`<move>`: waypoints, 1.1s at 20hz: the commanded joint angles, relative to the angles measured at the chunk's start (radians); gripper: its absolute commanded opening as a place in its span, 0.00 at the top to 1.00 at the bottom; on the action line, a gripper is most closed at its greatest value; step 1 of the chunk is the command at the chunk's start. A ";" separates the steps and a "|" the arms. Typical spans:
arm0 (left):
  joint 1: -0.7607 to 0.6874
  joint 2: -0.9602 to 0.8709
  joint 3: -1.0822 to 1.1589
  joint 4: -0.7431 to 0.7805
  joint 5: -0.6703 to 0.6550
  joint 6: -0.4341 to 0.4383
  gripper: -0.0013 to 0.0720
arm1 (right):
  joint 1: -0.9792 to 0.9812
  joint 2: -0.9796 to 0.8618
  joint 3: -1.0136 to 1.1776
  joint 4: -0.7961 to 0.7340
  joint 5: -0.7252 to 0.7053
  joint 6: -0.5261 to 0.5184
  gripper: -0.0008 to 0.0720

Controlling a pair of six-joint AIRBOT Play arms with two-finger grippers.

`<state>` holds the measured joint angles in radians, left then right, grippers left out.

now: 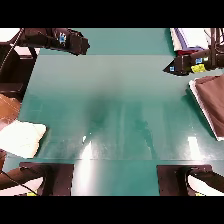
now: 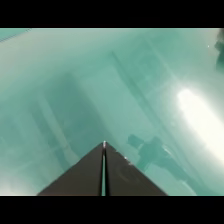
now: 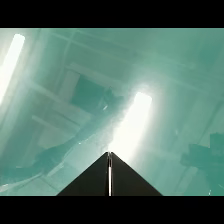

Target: Fold the shirts.

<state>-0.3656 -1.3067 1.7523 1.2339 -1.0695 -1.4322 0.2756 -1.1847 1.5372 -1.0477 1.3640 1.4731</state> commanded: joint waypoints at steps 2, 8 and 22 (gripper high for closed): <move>0.000 0.000 0.000 0.000 0.034 0.000 0.95 | 0.002 0.000 0.001 0.000 -0.002 0.000 0.96; 0.000 0.000 0.000 0.000 0.069 0.000 0.95 | 0.002 0.000 0.001 0.000 0.000 0.000 0.96; 0.097 0.104 0.000 0.263 -0.294 -0.008 0.95 | 0.002 0.000 0.001 0.000 0.024 0.000 0.96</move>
<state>-0.3183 -1.2518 1.7531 1.3445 -1.1000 -1.4330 0.2760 -1.1847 1.5372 -1.0477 1.3808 1.4727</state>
